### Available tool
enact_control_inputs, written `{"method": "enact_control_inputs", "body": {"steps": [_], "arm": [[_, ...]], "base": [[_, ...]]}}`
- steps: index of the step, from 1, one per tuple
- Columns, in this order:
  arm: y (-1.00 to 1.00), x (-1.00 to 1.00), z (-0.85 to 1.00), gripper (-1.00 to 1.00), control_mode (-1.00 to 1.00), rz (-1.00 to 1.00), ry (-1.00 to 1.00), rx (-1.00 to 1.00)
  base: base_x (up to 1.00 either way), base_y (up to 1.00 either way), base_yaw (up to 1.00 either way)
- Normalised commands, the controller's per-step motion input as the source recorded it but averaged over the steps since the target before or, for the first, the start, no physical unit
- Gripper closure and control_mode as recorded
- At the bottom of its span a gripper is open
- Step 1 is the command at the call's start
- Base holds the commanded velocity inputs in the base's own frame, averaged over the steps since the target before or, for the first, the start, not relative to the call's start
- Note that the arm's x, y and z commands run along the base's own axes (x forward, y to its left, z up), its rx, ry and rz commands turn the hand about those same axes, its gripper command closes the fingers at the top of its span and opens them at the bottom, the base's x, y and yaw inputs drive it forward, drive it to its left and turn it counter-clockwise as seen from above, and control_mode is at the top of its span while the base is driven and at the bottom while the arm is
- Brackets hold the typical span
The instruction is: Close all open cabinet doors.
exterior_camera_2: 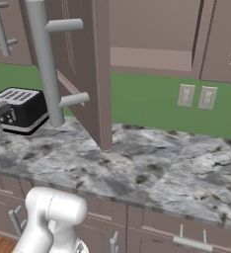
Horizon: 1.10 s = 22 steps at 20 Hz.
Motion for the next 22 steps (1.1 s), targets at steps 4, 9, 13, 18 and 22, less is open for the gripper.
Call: {"method": "enact_control_inputs", "body": {"steps": [4, 9, 13, 18, 22], "arm": [[-0.37, 0.21, -0.05, -1.0, -1.0, -0.08, 0.0, 0.0], [-0.28, 0.26, -0.35, -1.0, -1.0, 0.0, -0.02, 0.0], [-0.18, 0.45, -0.27, -1.0, -1.0, 0.0, -0.01, 0.0], [-0.19, 0.51, -0.22, -1.0, -1.0, 0.0, -0.01, 0.0], [-0.24, 0.47, -0.2, -1.0, -1.0, 0.0, -0.02, 0.0]], "base": [[0.0, 0.0, 0.0], [0.0, 0.0, 0.0], [0.0, 0.0, 0.0], [0.0, 0.0, 0.0], [0.0, 0.0, 0.0]]}}
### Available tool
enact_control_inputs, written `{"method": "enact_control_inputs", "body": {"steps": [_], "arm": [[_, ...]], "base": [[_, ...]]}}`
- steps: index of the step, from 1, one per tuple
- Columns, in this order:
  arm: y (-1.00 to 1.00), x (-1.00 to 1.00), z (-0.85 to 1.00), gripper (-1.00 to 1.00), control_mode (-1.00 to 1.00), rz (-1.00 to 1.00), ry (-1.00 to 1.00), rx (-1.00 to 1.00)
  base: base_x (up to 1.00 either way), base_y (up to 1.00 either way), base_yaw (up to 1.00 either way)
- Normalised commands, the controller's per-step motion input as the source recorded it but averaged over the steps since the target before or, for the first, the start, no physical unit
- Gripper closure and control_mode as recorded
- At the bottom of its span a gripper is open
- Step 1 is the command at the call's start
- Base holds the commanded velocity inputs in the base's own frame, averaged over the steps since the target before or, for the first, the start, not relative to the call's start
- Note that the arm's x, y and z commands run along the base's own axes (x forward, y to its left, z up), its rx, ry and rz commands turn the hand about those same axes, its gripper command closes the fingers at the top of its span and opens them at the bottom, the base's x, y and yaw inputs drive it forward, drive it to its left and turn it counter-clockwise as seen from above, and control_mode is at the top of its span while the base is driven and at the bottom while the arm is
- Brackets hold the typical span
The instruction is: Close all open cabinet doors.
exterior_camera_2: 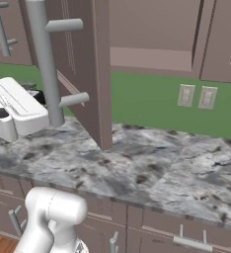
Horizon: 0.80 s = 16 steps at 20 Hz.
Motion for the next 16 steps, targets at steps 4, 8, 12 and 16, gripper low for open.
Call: {"method": "enact_control_inputs", "body": {"steps": [4, 8, 12, 16], "arm": [[-0.32, 0.46, -0.16, -1.0, -1.0, 0.0, 0.0, 0.0], [-0.27, 0.46, -0.14, -1.0, -1.0, 0.0, 0.0, 0.0], [-0.18, 0.45, -0.13, -1.0, -1.0, 0.0, 0.0, 0.0], [-0.23, 0.46, -0.07, -1.0, -1.0, 0.0, 0.0, 0.0]], "base": [[0.0, 0.0, 0.0], [0.0, 0.0, 0.0], [0.0, 0.0, 0.0], [0.0, 0.0, 0.0]]}}
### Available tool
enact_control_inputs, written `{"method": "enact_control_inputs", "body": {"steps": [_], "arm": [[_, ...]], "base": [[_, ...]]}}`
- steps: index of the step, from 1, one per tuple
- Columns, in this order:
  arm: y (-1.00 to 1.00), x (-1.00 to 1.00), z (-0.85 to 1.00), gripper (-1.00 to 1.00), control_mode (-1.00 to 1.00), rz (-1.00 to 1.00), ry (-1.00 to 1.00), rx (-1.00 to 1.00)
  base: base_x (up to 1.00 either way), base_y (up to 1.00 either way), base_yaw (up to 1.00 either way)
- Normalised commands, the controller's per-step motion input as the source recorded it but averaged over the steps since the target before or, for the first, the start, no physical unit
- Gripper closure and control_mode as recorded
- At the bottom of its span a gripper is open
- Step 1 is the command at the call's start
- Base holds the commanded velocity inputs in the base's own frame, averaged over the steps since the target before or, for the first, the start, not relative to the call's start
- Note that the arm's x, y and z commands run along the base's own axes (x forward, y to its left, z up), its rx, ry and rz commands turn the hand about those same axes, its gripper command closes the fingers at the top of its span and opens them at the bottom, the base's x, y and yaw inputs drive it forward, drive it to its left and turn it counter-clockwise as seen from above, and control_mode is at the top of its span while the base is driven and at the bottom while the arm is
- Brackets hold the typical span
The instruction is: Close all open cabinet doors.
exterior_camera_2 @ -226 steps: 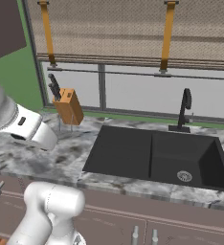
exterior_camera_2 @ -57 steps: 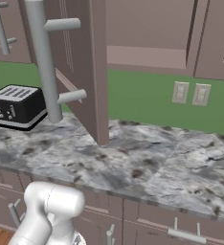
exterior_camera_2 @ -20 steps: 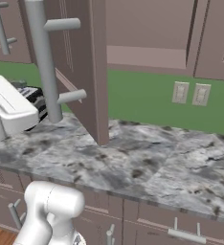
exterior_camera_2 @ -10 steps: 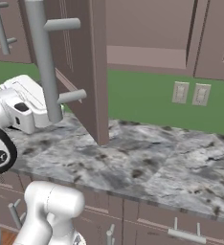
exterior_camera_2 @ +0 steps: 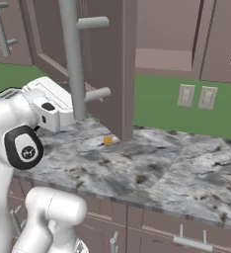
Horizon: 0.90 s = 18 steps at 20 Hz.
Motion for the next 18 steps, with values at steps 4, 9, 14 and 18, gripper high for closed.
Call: {"method": "enact_control_inputs", "body": {"steps": [4, 9, 14, 18], "arm": [[-0.47, 0.45, 0.0, -1.0, -1.0, 0.06, 0.0, 0.0], [-0.43, 0.36, 0.0, -1.0, -1.0, 0.09, 0.0, 0.0], [-0.35, 0.37, 0.0, -1.0, -1.0, 0.12, 0.0, 0.0], [-0.28, 0.41, 0.0, -1.0, -1.0, 0.13, 0.0, 0.0]], "base": [[0.0, 0.0, 0.0], [0.0, 0.0, 0.0], [0.0, 0.0, 0.0], [0.0, 0.0, 0.0]]}}
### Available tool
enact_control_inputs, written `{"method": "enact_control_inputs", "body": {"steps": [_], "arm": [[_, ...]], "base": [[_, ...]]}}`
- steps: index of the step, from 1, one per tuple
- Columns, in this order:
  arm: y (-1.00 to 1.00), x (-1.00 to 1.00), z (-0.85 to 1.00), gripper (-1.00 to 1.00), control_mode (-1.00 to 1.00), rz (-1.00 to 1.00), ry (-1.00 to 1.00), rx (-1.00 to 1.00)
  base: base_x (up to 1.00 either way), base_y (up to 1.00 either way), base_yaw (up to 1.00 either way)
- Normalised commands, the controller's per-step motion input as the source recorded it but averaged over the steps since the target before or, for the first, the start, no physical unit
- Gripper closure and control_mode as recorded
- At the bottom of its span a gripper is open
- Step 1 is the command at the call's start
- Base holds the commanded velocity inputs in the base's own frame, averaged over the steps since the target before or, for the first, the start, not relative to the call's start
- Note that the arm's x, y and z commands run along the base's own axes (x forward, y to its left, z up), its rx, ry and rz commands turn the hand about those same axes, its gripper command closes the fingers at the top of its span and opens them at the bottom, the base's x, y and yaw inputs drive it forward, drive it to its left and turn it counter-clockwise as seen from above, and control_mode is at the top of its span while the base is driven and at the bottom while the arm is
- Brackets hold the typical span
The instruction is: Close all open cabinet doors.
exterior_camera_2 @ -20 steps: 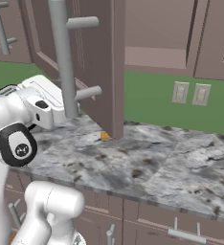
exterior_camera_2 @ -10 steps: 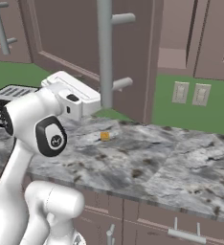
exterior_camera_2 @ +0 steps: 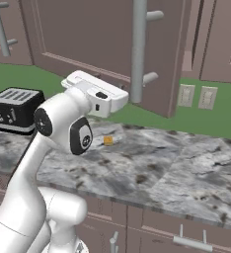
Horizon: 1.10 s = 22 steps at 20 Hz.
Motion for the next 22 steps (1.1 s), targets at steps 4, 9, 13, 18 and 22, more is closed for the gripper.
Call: {"method": "enact_control_inputs", "body": {"steps": [4, 9, 13, 18, 22], "arm": [[-0.24, 0.41, 0.0, -1.0, -1.0, 0.14, 0.0, 0.0], [-0.22, 0.44, 0.0, -1.0, -1.0, 0.13, 0.0, 0.0], [-0.25, 0.43, 0.0, -1.0, -1.0, 0.14, 0.0, 0.0], [-0.15, 0.37, 0.0, -1.0, -1.0, 0.12, 0.0, 0.0], [-0.07, 0.23, 0.03, -1.0, -1.0, 0.11, 0.0, 0.0]], "base": [[0.0, 0.0, 0.0], [0.0, 0.0, 0.0], [0.0, 0.0, 0.0], [0.0, 0.0, 0.0], [0.0, 0.0, 0.0]]}}
